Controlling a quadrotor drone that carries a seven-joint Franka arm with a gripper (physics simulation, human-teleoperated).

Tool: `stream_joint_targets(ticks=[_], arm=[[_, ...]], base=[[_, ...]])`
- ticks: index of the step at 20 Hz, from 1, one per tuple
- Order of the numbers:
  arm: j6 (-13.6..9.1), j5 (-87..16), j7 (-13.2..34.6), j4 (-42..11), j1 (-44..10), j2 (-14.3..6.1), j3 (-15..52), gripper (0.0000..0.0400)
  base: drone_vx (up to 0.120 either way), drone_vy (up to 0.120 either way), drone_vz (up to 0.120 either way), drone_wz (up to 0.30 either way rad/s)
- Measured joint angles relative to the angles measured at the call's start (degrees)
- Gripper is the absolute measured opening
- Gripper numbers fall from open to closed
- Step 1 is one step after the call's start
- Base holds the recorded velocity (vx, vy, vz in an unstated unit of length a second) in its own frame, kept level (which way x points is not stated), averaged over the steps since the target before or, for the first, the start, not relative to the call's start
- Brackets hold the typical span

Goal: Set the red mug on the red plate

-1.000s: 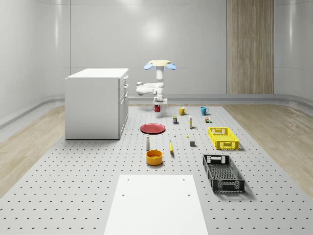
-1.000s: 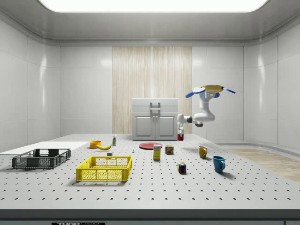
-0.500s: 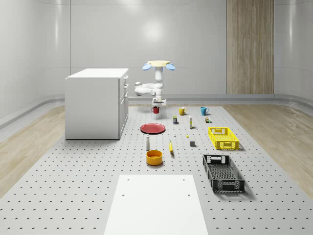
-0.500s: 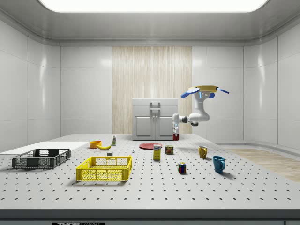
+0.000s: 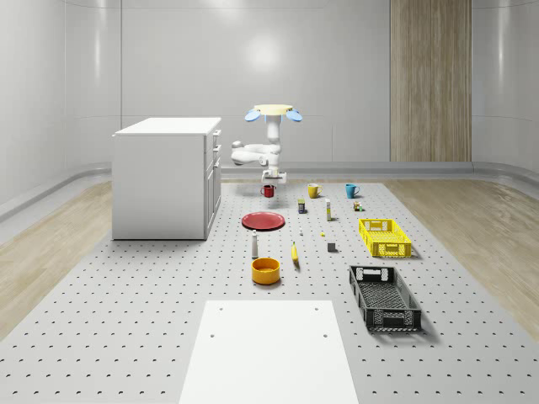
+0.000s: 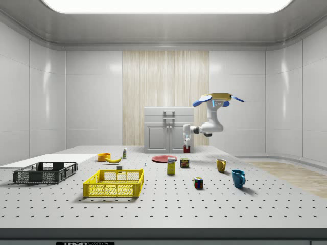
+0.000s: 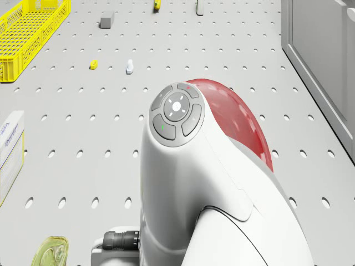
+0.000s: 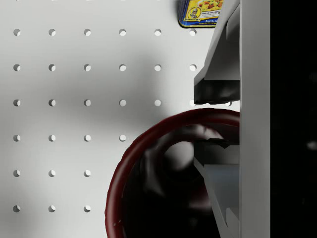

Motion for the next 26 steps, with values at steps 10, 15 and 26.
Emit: stream_joint_targets(ticks=[10,15,26], arm=[[1.2,0.5,0.1,0.0,-0.2,-1.3,0.2,0.0100],[1.7,0.7,0.2,0.0,-0.2,-1.8,0.3,0.0100],[2.7,1.2,0.3,0.1,-0.4,-2.9,0.4,0.0100]], base=[[0.120,0.000,0.000,0.000],[0.120,0.000,0.000,0.000],[0.120,0.000,0.000,0.000]])
